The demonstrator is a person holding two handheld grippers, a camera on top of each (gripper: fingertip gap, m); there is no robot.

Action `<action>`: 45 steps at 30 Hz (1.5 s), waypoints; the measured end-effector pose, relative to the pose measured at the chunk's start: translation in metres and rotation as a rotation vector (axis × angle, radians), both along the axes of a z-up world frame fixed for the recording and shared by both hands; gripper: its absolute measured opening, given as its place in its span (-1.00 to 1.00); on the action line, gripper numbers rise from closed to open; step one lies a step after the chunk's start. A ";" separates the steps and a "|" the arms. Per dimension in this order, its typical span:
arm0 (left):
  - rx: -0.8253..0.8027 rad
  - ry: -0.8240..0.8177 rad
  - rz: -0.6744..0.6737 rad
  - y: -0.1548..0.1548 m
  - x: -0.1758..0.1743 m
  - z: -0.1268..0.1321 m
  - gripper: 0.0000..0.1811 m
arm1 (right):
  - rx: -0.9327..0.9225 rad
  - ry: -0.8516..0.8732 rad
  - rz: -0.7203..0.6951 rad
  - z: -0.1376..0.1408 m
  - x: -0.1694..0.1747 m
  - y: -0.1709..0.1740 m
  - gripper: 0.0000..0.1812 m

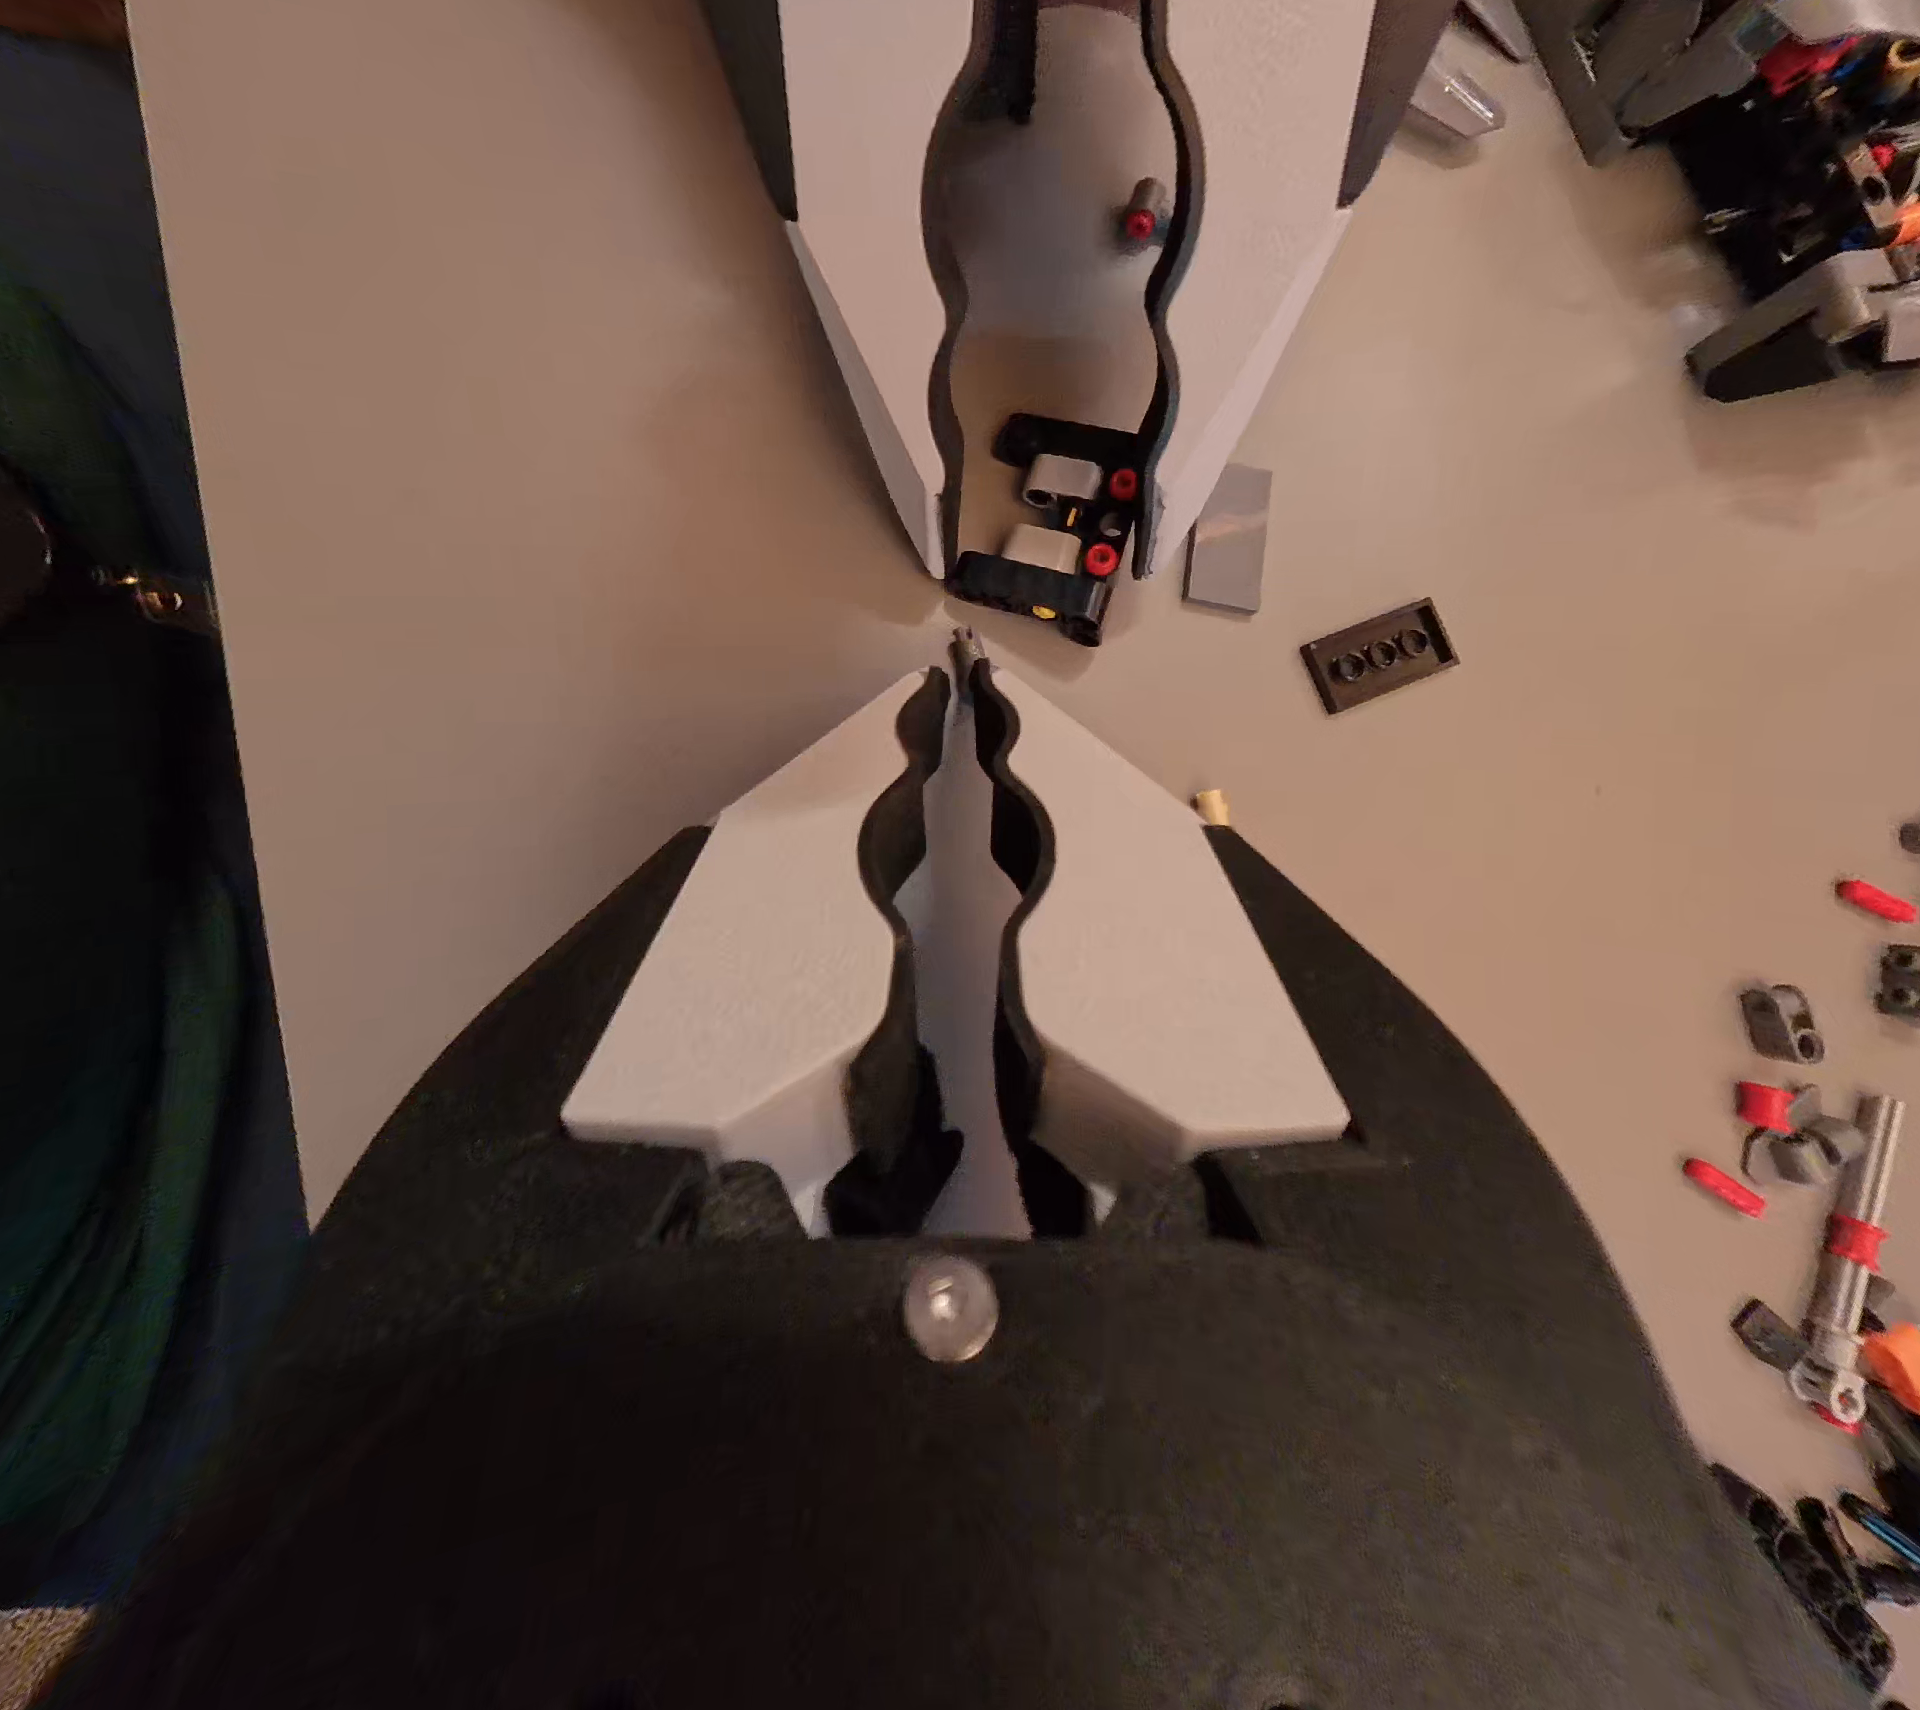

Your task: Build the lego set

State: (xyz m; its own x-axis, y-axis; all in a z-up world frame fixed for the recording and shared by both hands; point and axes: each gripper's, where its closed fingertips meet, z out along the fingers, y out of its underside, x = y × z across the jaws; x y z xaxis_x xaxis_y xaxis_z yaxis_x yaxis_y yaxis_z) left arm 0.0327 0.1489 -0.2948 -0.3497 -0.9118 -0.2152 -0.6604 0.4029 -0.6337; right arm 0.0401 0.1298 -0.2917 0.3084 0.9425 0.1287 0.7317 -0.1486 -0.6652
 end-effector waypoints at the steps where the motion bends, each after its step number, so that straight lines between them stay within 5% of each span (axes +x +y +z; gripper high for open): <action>1: -0.002 0.000 0.000 0.000 0.000 0.000 -0.63 | -0.010 0.005 -0.011 0.000 0.000 0.002 -0.95; 45: -0.021 0.000 -0.005 0.000 0.001 0.000 -0.63 | -0.010 0.028 0.033 0.005 0.000 -0.011 -0.92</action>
State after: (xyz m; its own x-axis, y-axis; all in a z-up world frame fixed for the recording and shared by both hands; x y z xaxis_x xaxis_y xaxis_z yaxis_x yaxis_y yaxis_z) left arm 0.0336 0.1486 -0.2952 -0.3547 -0.9143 -0.1956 -0.6582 0.3928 -0.6422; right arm 0.0396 0.1190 -0.2872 0.2802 0.9534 0.1115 0.7178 -0.1310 -0.6839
